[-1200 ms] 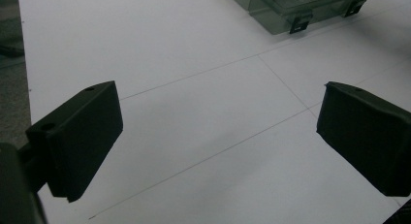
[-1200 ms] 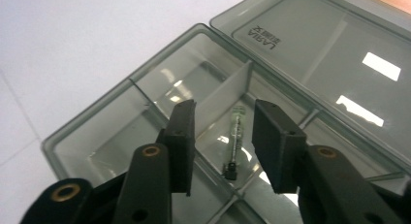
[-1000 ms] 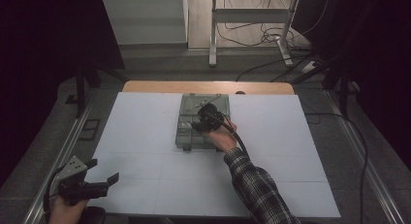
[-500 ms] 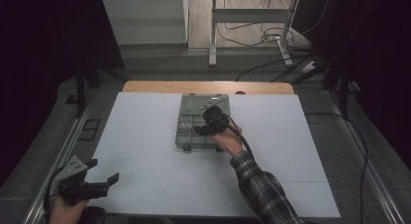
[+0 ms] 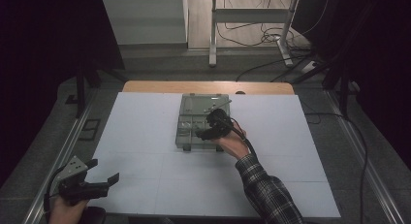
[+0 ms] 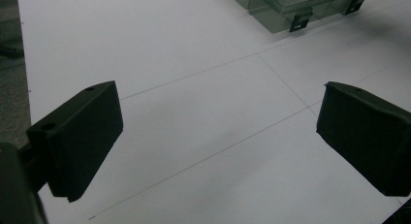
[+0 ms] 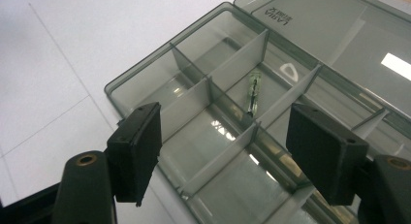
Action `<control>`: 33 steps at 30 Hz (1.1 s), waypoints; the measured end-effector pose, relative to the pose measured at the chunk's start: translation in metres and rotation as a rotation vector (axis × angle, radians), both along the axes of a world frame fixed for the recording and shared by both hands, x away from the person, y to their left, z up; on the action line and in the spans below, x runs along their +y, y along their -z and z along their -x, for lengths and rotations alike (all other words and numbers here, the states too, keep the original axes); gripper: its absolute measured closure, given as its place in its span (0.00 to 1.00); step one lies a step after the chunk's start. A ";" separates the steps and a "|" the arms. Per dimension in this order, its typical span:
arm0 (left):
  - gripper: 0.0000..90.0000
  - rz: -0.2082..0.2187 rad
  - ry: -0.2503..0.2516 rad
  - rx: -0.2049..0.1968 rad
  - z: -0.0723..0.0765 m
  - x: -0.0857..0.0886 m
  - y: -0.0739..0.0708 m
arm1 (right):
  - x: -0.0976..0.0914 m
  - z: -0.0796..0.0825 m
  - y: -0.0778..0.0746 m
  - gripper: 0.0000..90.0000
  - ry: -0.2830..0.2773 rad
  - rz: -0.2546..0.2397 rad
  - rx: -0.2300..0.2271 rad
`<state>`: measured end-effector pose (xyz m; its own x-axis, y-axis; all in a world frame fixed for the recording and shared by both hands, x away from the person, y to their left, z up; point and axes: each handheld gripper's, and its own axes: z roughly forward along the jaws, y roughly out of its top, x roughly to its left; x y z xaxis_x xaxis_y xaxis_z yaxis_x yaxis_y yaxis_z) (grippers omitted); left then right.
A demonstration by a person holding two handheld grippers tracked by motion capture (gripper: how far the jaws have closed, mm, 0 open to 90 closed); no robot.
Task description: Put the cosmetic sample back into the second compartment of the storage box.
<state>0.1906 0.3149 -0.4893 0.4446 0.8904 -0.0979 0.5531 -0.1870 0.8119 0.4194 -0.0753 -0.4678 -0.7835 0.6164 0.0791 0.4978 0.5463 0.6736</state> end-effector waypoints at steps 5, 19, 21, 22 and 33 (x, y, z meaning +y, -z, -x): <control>0.04 0.000 0.001 0.000 0.000 0.000 0.000 | -0.001 0.005 -0.002 0.27 -0.007 -0.004 0.002; 0.04 -0.003 0.005 -0.001 0.000 -0.001 0.000 | -0.009 0.018 -0.001 0.16 -0.007 0.016 0.001; 0.04 -0.004 0.006 -0.002 0.000 -0.001 0.000 | -0.010 0.019 -0.001 0.13 -0.004 0.028 0.000; 0.04 -0.005 0.006 -0.002 0.000 -0.001 0.000 | -0.011 0.020 -0.001 0.13 -0.008 0.031 -0.003; 0.04 -0.005 0.010 -0.002 0.000 -0.001 0.000 | -0.019 0.029 -0.004 0.06 -0.017 -0.009 0.007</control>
